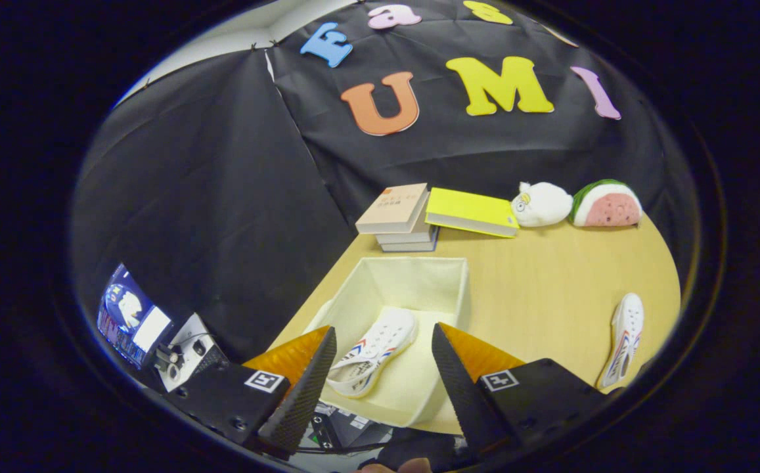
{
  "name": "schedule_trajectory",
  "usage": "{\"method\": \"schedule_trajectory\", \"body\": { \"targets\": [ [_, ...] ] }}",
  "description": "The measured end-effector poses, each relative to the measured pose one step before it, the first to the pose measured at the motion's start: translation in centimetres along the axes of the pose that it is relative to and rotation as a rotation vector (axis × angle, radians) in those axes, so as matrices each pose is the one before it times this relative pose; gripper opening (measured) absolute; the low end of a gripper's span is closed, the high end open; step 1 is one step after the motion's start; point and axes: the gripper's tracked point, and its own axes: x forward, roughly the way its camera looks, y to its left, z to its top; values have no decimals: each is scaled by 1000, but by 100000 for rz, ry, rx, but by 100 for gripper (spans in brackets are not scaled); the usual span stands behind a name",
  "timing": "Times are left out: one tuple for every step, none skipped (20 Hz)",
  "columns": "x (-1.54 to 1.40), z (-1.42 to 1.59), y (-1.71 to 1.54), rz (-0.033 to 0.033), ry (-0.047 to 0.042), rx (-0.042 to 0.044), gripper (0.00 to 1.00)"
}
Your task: Open the storage box then place both shoes into the box .Put the left shoe in first, then the right shoe, with the right side of both shoes facing outward in a uniform manner.
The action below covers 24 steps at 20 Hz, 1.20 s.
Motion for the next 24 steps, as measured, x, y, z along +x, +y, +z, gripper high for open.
{"method": "schedule_trajectory", "body": {
  "targets": [
    [-1564, 218, -2699, -3058, -1386, -1283, 93],
    [-1575, -17, -2849, -3749, -968, -1433, 93],
    [-1302, 39, -2975, -4113, -811, -1096, 93],
    [-1236, -80, -3024, -3924, -699, -245, 93],
    [-792, -82, -3032, -4355, -2, 380, 93],
    [-549, -384, -3237, -4224, 378, 755, 94],
    [-543, -715, -3083, -4095, 943, 767, 94],
    [94, -694, -2845, -3854, 1391, 1164, 94],
    [470, -965, -2546, -3542, 2003, 1351, 93],
    [700, -1020, -2094, -2923, 2397, 980, 93],
    [772, -1077, -1700, -1929, 2815, 424, 93],
    [1261, -1046, -1422, -2240, 3340, 656, 94],
    [990, -930, -1234, -1482, 2494, 863, 94],
    [1150, -571, -894, -874, 1923, 711, 94],
    [936, -653, -849, -1025, 1677, 859, 94],
    [1001, -641, -760, -1108, 1861, 1076, 94],
    [1193, -648, -350, -482, 2279, 1197, 94],
    [1021, -643, -230, 386, 2294, 1623, 94],
    [969, -490, -190, 794, 1951, 2123, 94],
    [978, -539, -281, 632, 2373, 1758, 94],
    [956, -210, -396, -232, 1516, 2050, 94],
    [906, -9, -195, 112, 1159, 1756, 95],
    [772, -59, -62, 624, 1226, 976, 95],
    [439, -390, -97, 581, 1254, 513, 94]
  ]
}}
